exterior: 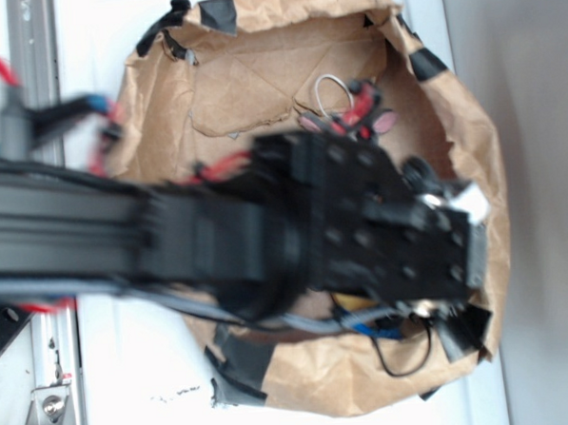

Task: Grab the silver keys.

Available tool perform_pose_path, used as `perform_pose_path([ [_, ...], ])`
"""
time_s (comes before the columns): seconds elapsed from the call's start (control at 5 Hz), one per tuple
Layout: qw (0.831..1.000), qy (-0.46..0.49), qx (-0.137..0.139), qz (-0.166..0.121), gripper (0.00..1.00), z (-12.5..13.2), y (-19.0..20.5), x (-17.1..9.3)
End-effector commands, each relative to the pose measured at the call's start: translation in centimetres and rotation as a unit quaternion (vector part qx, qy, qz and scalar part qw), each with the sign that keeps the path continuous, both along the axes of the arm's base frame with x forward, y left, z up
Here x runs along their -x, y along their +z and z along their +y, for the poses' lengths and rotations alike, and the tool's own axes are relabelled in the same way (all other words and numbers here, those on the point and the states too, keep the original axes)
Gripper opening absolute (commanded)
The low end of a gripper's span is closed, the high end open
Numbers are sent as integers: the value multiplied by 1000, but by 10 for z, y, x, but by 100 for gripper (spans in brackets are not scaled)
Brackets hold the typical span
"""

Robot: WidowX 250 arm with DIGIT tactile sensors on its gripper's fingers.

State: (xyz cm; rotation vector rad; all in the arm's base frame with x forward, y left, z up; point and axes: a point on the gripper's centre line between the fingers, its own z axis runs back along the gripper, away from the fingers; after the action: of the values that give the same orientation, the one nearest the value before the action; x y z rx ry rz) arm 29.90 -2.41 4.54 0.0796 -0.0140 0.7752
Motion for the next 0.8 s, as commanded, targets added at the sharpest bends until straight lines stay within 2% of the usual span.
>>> perform_pose_path([
  [0.0,999,-9,18,-35,0,5,19,-2],
  [0.2,999,-12,27,-42,0,7,27,1],
  [0.6,991,-45,87,-86,0,29,84,20],
])
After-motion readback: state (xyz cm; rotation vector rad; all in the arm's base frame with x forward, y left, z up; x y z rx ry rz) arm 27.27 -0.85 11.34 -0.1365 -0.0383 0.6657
